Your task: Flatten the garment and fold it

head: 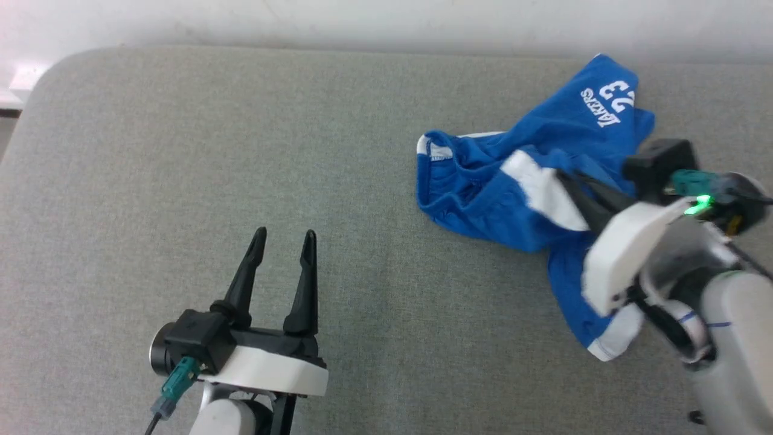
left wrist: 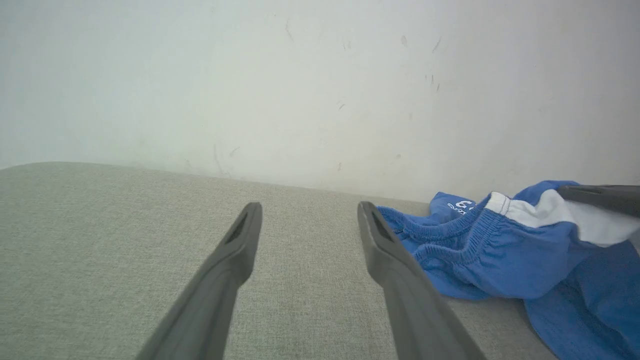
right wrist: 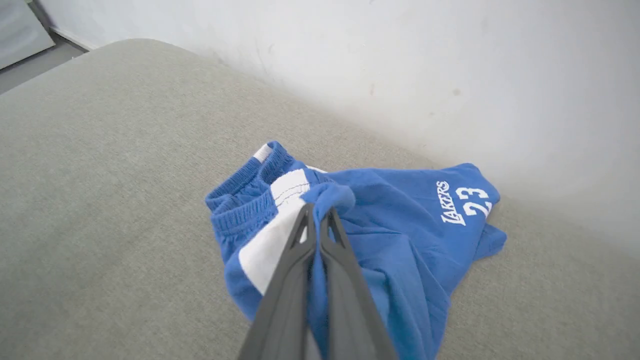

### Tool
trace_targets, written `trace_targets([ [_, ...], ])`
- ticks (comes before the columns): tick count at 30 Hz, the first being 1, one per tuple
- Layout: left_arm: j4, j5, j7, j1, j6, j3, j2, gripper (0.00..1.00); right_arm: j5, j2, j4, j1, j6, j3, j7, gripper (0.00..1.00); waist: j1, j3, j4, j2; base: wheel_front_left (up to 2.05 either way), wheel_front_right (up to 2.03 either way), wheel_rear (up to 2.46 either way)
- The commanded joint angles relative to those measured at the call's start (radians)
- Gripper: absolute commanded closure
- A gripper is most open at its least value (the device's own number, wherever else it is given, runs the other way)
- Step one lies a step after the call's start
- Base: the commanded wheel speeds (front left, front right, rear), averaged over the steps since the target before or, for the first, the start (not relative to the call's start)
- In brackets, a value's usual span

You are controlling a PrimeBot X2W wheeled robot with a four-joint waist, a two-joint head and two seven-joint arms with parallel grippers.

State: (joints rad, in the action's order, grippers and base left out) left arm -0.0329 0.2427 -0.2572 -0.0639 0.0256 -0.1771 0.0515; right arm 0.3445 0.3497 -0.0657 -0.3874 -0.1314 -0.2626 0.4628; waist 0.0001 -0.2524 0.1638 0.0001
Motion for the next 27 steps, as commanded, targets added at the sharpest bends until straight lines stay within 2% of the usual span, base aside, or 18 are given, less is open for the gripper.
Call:
trace_targets([
  [1, 0.003, -0.008, -0.005, 0.014, -0.002, 0.006, -0.001, 0.0, 0.012, -0.018, -0.027, -0.017, 0.001, -0.036, -0.009, 1.0, -0.0001, 0.034, -0.011, -0.0001, 0.0, 0.0, 0.0],
  [5, 0.004, -0.012, -0.005, 0.027, -0.008, 0.026, -0.001, 0.0, 0.061, -0.048, -0.101, -0.028, 0.001, -0.189, -0.022, 1.0, -0.0001, 0.066, -0.014, -0.0001, 0.0, 0.0, 0.0],
  [9, 0.001, -0.012, -0.005, 0.05, -0.014, 0.051, -0.001, 0.0, 0.127, -0.059, -0.136, 0.002, 0.001, -0.421, -0.029, 1.0, -0.0001, 0.082, -0.01, -0.0001, 0.0, 0.0, 0.0],
  [12, 0.001, -0.008, -0.005, 0.066, -0.015, 0.059, -0.001, 0.0, 0.204, -0.04, -0.104, 0.041, 0.001, -0.601, -0.008, 1.0, -0.0001, 0.085, -0.006, -0.0001, 0.0, 0.0, 0.0],
  [13, 0.002, -0.006, -0.005, 0.07, -0.014, 0.059, -0.001, 0.0, 0.219, -0.021, -0.076, 0.05, 0.001, -0.648, 0.017, 0.69, -0.0001, 0.086, -0.004, -0.0001, 0.0, 0.0, 0.0],
  [14, 0.005, -0.005, -0.005, 0.071, -0.013, 0.058, -0.001, 0.0, 0.233, -0.005, -0.056, 0.052, 0.001, -0.683, 0.033, 0.13, -0.0001, 0.086, -0.002, -0.0001, 0.0, 0.0, 0.0],
  [15, 0.007, -0.004, -0.005, 0.072, -0.014, 0.057, -0.001, 0.0, 0.245, 0.001, -0.036, 0.056, 0.001, -0.69, 0.032, 0.0, -0.0001, 0.087, -0.001, -0.0001, 0.0, 0.0, 0.0],
  [18, 0.012, 0.0, -0.005, 0.073, -0.015, 0.054, -0.001, 0.0, 0.251, 0.014, -0.004, 0.053, 0.001, -0.677, 0.018, 0.0, -0.0001, 0.095, -0.003, -0.0001, 0.0, 0.0, 0.0],
  [21, 0.014, 0.002, -0.005, 0.079, -0.017, 0.055, -0.001, 0.0, 0.268, 0.004, -0.001, 0.057, 0.001, -0.605, -0.021, 0.0, -0.0001, 0.107, -0.015, -0.0001, 0.0, 0.0, 0.0],
  [24, 0.01, 0.002, -0.005, 0.082, -0.017, 0.053, -0.001, 0.0, 0.263, -0.025, -0.014, 0.076, 0.001, -0.47, -0.085, 0.0, -0.0001, 0.115, -0.03, -0.0001, 0.0, 0.0, 0.0],
  [27, 0.003, -0.001, -0.005, 0.086, -0.017, 0.053, -0.001, 0.0, 0.198, -0.077, -0.038, 0.118, 0.001, -0.282, -0.179, 0.0, -0.0001, 0.12, -0.045, -0.0001, 0.0, 0.0, 0.0],
])
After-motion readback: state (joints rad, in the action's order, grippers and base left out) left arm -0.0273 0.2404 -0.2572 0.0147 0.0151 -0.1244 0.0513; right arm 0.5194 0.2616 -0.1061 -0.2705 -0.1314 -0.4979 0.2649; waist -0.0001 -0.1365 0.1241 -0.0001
